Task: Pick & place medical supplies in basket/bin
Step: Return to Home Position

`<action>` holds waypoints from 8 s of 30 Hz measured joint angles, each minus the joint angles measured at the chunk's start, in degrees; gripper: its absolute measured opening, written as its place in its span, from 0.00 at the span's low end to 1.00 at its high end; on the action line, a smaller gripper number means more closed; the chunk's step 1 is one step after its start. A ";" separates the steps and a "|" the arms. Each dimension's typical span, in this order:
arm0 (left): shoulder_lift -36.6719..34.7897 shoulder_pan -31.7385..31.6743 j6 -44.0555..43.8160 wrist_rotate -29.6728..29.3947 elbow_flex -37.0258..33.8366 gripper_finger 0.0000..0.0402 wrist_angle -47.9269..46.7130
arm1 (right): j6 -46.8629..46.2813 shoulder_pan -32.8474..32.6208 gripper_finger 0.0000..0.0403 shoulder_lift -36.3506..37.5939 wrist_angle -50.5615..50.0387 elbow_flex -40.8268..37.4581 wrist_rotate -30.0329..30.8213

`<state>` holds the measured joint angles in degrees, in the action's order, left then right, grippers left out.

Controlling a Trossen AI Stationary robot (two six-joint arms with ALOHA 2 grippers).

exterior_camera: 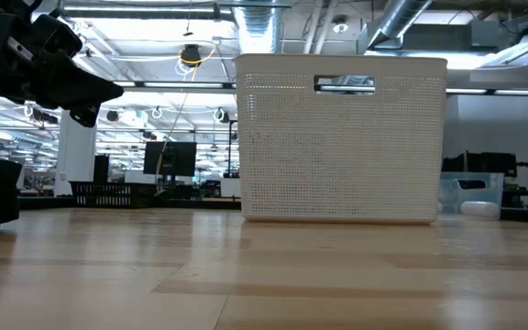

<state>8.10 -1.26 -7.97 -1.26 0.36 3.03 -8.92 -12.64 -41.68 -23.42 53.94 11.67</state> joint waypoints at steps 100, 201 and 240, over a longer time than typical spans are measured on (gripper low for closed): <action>0.26 0.00 0.01 0.01 -0.01 0.00 0.01 | -18.20 1.89 0.22 41.53 10.19 -48.95 -7.14; 0.24 0.00 0.02 0.00 -0.02 0.00 0.01 | 0.34 10.44 0.23 39.44 25.36 -53.65 -5.45; 0.25 0.00 0.00 0.00 -0.02 0.00 0.01 | 0.34 10.43 0.23 39.44 25.38 -53.67 -5.45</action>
<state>8.35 -1.26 -7.97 -1.26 0.34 3.04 -8.58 -2.21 -2.24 1.96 0.27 6.22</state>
